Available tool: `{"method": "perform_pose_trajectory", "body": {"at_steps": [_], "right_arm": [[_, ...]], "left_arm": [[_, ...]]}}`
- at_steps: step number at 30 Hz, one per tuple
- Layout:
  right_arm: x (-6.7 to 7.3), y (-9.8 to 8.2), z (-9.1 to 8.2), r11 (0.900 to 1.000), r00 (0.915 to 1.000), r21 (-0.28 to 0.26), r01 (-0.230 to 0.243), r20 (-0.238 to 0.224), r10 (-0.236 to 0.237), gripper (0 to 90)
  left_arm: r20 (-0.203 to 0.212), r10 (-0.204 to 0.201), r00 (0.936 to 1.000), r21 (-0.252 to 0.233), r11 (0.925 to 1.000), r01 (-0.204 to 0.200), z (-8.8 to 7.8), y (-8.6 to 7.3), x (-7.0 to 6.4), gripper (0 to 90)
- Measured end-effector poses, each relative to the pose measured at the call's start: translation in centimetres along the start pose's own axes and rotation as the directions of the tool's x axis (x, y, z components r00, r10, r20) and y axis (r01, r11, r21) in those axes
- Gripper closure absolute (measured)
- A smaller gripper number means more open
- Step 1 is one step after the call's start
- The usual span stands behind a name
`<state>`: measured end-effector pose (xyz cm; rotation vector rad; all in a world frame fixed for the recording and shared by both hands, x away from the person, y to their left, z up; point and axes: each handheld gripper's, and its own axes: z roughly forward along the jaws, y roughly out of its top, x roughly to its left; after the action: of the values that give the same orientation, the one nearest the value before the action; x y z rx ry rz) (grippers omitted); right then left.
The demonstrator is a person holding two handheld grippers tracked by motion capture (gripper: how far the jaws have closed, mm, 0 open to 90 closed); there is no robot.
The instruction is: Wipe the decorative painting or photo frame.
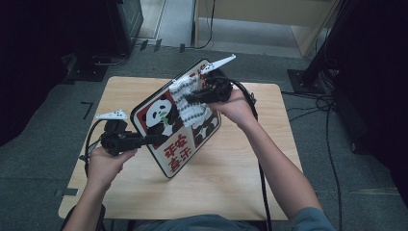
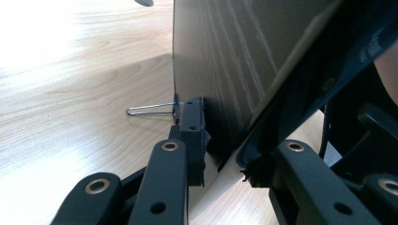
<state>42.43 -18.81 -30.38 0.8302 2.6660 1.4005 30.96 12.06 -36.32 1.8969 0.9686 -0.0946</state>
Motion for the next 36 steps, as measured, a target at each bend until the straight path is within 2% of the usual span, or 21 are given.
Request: {"method": "perform_pose_trajectory", "body": {"at_steps": [36], "right_arm": [[-1.3,-5.5,1.8,0.998,0.9965,-0.012,-0.065,-0.054,0.064,77.0]], "left_arm": [[0.007,0.002,1.0000,0.000,1.0000,-0.002,0.1,0.0,-0.1,73.7]]}}
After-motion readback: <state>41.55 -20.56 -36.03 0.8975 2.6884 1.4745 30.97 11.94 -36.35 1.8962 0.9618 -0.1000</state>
